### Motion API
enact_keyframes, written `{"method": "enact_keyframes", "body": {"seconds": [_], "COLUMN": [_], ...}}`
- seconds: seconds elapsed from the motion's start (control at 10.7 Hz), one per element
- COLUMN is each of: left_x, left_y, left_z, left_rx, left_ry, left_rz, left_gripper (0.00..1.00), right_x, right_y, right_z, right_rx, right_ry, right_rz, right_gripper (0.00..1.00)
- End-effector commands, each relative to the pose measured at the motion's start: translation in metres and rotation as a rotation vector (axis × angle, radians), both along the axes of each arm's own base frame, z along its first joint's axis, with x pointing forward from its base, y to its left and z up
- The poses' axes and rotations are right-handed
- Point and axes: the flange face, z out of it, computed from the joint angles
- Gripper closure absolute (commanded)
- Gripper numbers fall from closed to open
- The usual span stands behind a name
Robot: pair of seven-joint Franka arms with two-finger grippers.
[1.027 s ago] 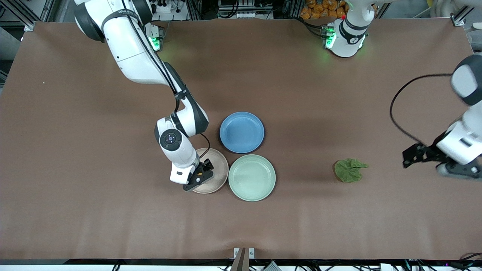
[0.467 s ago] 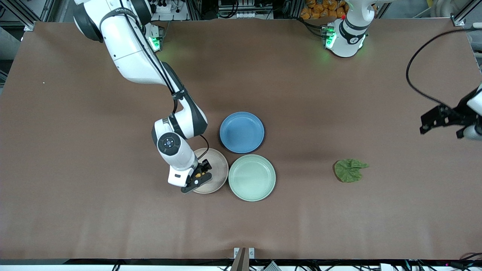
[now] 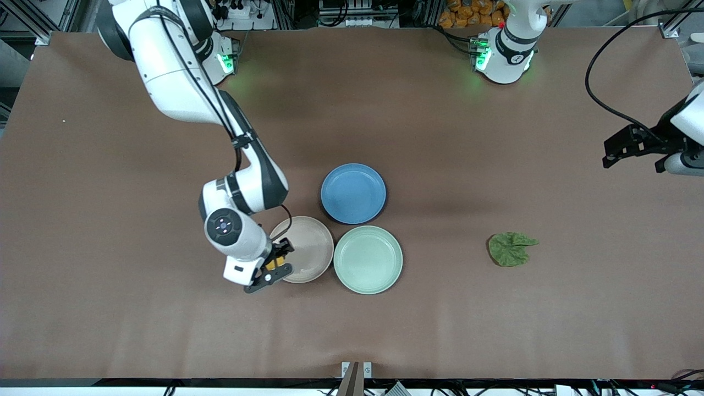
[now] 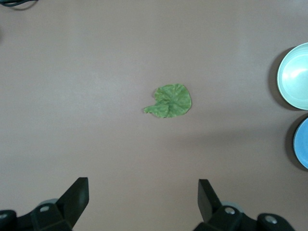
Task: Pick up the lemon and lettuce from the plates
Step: 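Grasp the yellow lemon with the right gripper while the left gripper withdraws, then lift the lemon off the cream plate and carry it aside with the right gripper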
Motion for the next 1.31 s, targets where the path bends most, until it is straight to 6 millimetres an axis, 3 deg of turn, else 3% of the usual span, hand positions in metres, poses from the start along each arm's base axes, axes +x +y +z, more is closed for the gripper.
{"method": "enact_keyframes", "body": {"seconds": [0.0, 0.37, 0.75, 1.21], "left_x": [-0.010, 0.000, 0.004, 0.006], "left_y": [-0.001, -0.003, -0.001, -0.003], "left_z": [0.001, -0.004, -0.008, -0.011], "left_rx": [0.009, 0.007, 0.001, 0.001], "left_ry": [-0.002, -0.022, -0.038, -0.040], "left_rz": [0.020, 0.015, 0.019, 0.013], "left_gripper": [0.00, 0.00, 0.00, 0.00], "right_x": [0.013, 0.023, 0.028, 0.016], "right_y": [-0.035, -0.103, -0.159, -0.254], "right_z": [0.030, 0.054, 0.057, 0.052], "right_rx": [0.026, 0.028, 0.006, -0.050], "right_ry": [0.090, 0.163, 0.206, 0.289], "right_rz": [-0.039, -0.063, -0.086, -0.177], "right_gripper": [0.79, 0.79, 0.79, 0.78]}}
